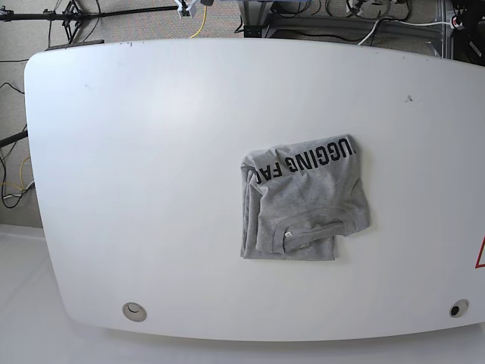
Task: Fold the T-shirt properly
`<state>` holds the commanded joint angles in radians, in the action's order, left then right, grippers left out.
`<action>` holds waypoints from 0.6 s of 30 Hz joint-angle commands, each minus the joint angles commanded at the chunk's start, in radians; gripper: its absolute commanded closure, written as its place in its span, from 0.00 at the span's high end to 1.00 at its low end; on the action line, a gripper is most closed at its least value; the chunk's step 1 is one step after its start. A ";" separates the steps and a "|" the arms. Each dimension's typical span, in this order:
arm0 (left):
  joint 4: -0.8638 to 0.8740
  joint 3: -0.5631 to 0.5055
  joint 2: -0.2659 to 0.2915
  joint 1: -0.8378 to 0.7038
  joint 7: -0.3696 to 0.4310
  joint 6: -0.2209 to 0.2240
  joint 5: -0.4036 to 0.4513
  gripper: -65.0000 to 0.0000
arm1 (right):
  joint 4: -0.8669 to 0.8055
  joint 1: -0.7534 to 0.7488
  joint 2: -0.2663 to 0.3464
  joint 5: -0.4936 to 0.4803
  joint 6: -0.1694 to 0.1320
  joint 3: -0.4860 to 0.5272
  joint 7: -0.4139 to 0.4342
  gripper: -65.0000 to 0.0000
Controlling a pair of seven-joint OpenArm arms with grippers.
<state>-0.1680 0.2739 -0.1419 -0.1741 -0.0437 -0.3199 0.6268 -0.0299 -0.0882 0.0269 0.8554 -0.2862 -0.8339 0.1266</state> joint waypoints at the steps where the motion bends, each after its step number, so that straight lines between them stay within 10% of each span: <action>1: -0.003 0.000 0.012 0.003 0.018 0.018 0.006 0.00 | 0.000 0.005 -0.003 0.000 0.005 0.005 0.000 0.00; 7: 0.000 0.000 0.046 0.009 0.132 0.130 0.018 0.00 | 0.000 0.032 -0.020 -0.002 0.025 0.014 -0.003 0.00; 18: 0.060 0.002 0.087 0.080 0.203 0.281 0.014 0.00 | 0.003 0.063 -0.043 -0.005 0.216 0.081 -0.006 0.00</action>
<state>-0.1082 0.2754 -0.0545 -0.0944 0.1588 -0.0391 0.6406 -0.0269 -0.0253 -0.0161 0.8508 -0.0698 -0.7526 0.1204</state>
